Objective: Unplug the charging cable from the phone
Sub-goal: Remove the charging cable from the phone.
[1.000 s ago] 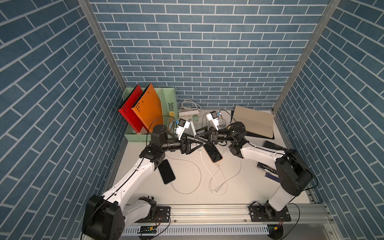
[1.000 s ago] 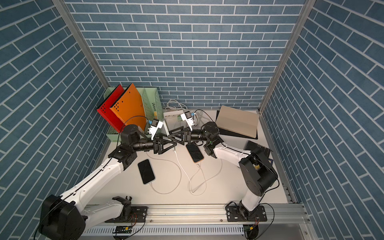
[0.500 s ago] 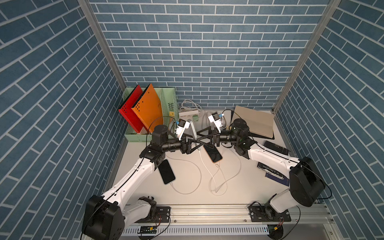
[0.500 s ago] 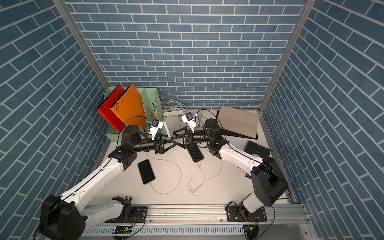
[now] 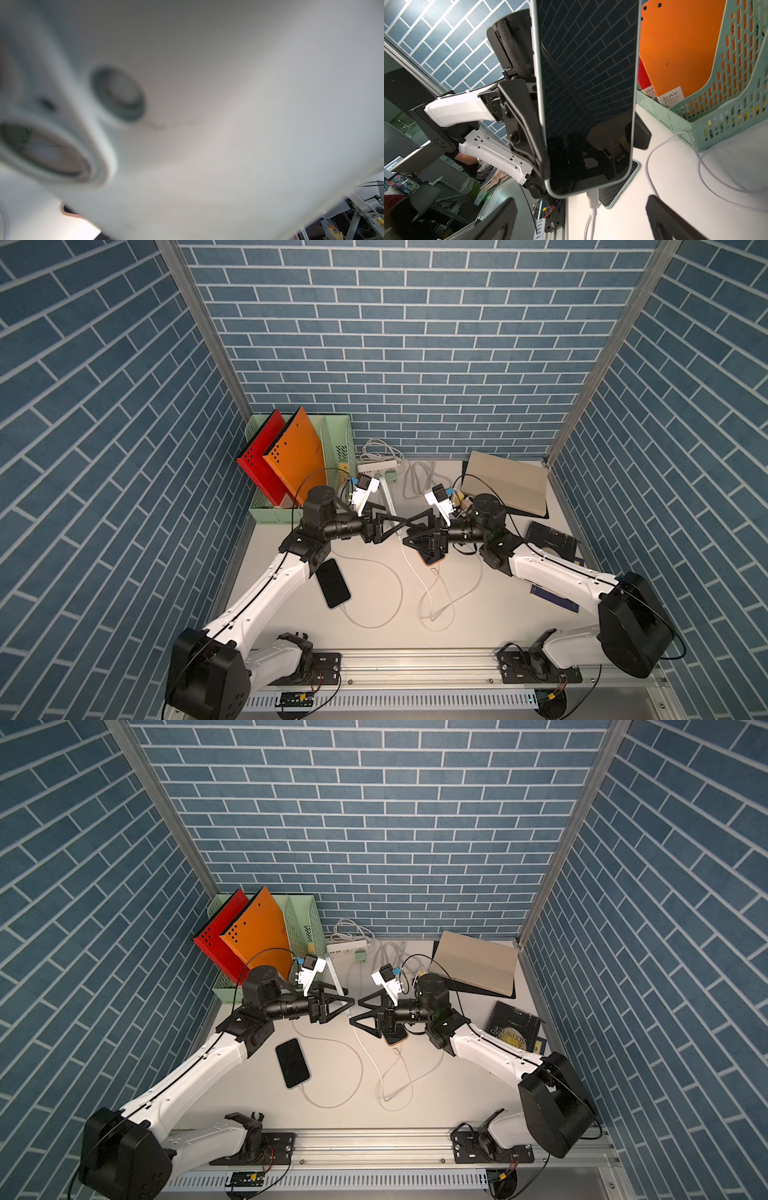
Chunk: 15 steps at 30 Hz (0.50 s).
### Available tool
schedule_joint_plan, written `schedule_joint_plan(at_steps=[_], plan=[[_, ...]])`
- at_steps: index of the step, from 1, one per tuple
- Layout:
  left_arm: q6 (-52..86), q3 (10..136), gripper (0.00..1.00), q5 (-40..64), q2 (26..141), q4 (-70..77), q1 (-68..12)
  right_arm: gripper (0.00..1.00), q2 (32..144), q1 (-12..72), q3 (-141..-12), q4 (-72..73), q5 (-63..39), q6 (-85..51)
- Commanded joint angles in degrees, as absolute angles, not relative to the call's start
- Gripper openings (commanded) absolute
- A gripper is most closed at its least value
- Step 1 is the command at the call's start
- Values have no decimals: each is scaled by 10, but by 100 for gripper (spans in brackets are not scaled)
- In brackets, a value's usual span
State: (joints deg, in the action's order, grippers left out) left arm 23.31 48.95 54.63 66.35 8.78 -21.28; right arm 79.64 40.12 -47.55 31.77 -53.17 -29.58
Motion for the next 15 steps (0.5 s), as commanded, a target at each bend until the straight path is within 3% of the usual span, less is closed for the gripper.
schedule_joint_plan(at_steps=[1, 3, 11, 15], plan=[[226, 512, 0, 547, 665, 120, -210, 100, 786, 406, -463, 329, -529, -276], [225, 513, 0, 546, 666, 120, -211, 97, 792, 408, -460, 329, -529, -279], [225, 516, 0, 544, 672, 119, -211, 60, 823, 429, -456, 337, -536, -282], [225, 515, 0, 542, 672, 118, -211, 50, 837, 436, -455, 337, -540, -281]])
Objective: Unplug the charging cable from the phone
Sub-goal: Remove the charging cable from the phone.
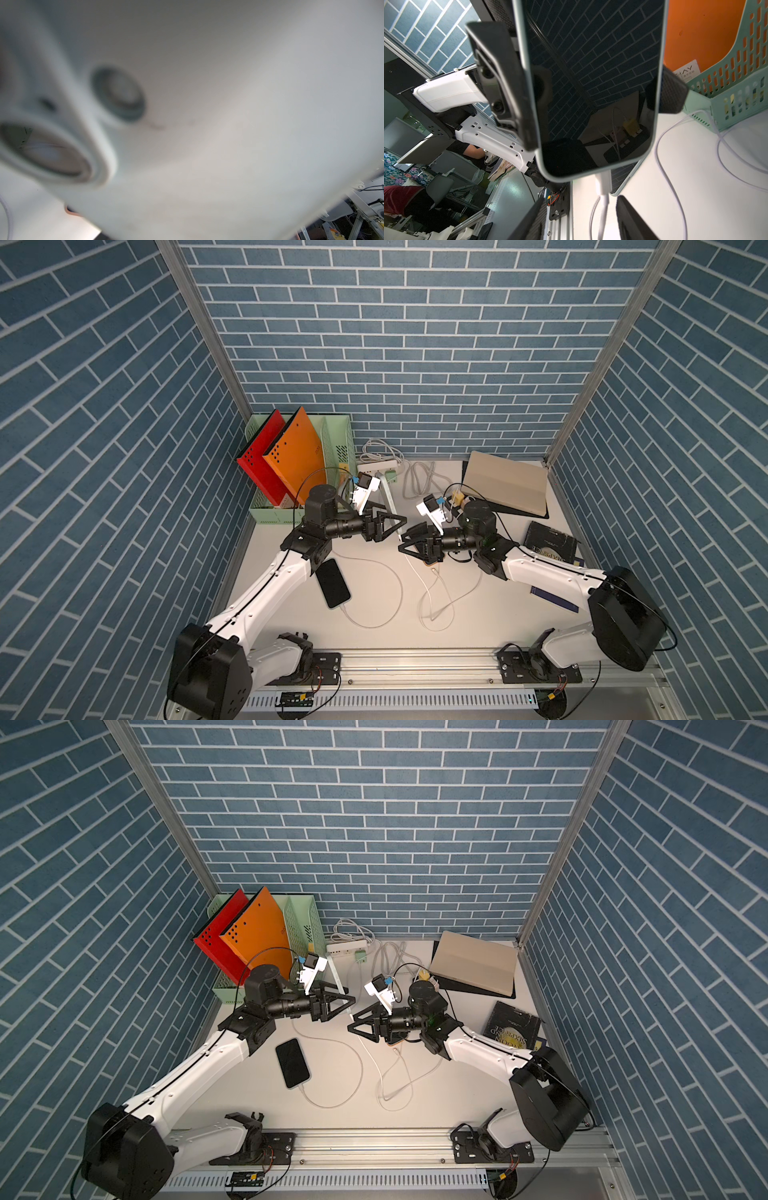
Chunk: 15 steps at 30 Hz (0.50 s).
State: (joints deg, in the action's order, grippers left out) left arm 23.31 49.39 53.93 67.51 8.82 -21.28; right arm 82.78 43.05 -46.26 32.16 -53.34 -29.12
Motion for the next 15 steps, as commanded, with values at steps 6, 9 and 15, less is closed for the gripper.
schedule_joint_plan(at_steps=[6, 9, 15], plan=[[224, 515, 0, 540, 668, 117, -211, 30, 847, 439, -451, 337, -540, -280], [223, 515, 0, 539, 668, 116, -211, 21, 848, 439, -450, 337, -539, -280], [224, 515, 0, 537, 667, 115, -211, 9, 851, 439, -450, 334, -537, -280]])
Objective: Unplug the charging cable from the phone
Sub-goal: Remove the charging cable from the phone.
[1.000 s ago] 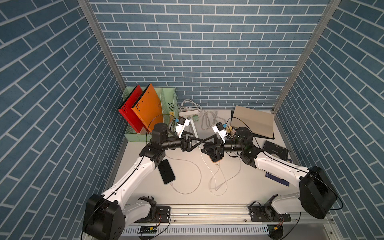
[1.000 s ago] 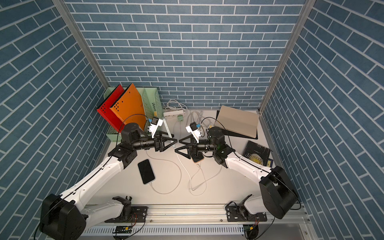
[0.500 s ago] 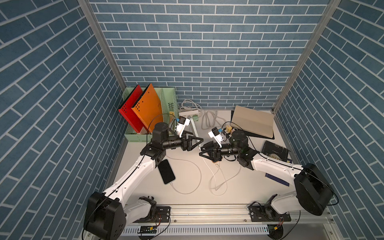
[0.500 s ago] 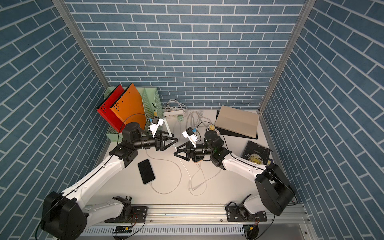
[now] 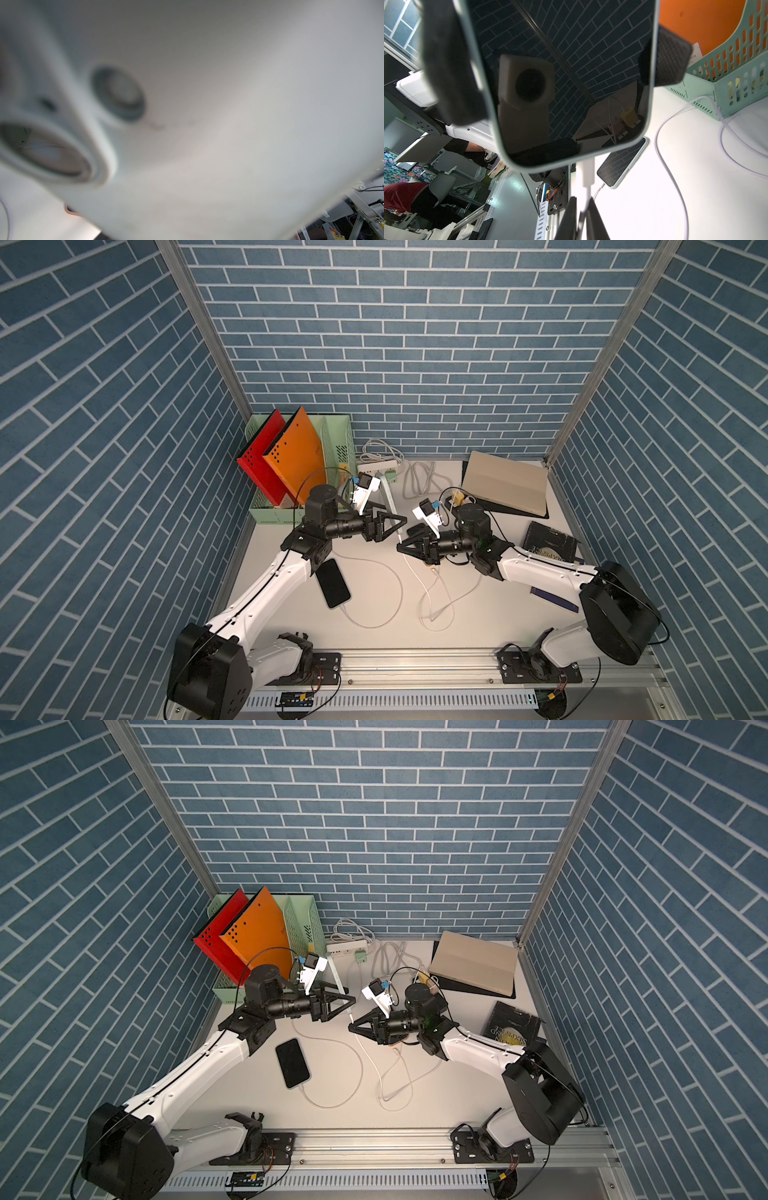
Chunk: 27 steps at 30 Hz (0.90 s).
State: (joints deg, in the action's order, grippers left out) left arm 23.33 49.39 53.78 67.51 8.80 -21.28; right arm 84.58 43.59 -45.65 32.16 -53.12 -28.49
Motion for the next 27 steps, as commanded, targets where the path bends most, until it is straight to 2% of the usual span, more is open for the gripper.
schedule_joint_plan(at_steps=[1, 5, 20, 27], plan=[[223, 515, 0, 538, 668, 115, -211, 7, 851, 438, -450, 334, -537, -280], [223, 514, 0, 536, 667, 114, -211, 0, 849, 438, -447, 333, -537, -279], [220, 517, 0, 529, 657, 109, -205, 0, 843, 443, -429, 333, -537, -273], [220, 521, 0, 527, 654, 104, -204, 0, 880, 443, -477, 193, -442, -231]])
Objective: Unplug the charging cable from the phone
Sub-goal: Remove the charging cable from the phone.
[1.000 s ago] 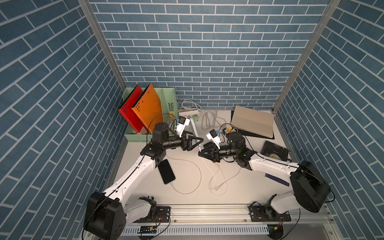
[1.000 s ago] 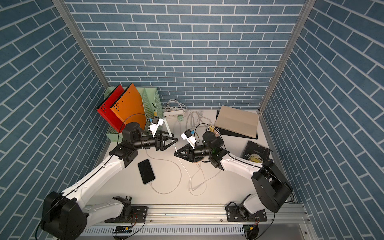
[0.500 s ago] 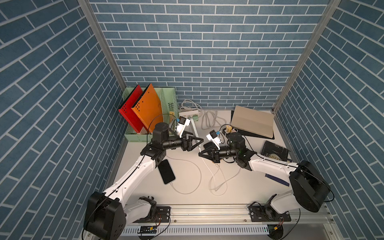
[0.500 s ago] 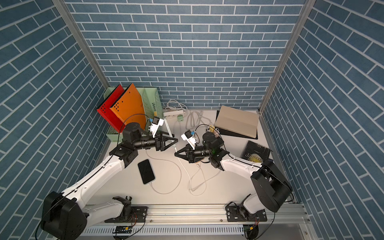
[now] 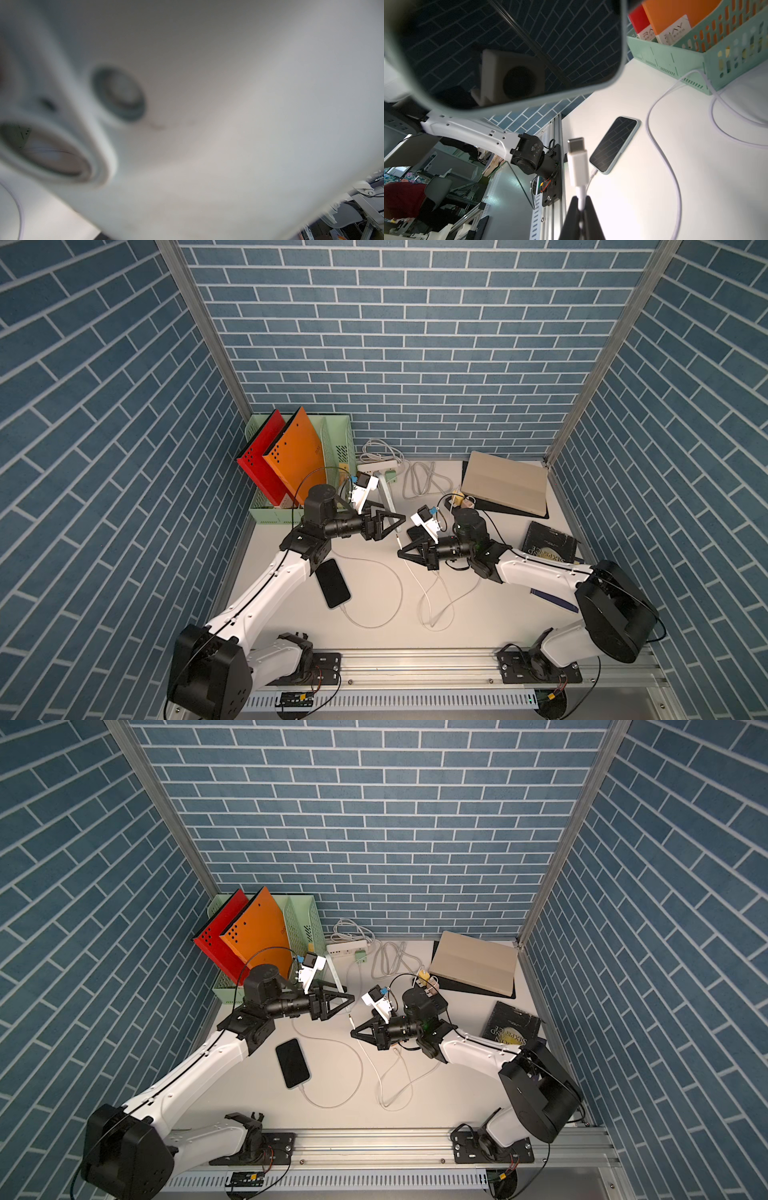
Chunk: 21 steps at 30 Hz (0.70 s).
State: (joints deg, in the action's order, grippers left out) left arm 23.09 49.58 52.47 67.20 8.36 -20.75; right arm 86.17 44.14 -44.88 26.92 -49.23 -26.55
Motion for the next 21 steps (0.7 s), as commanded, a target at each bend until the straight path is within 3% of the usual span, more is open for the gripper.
schedule_joint_plan(at_steps=[1, 15, 18, 21], plan=[[220, 520, 0, 527, 653, 104, -205, 0, 887, 443, -485, 178, -431, -227], [221, 517, 0, 522, 651, 103, -205, 6, 986, 442, -564, 16, -313, -221], [221, 517, 0, 522, 652, 103, -205, 11, 989, 443, -575, -1, -289, -220], [221, 517, 0, 523, 653, 104, -205, 24, 987, 443, -579, -1, -287, -220]])
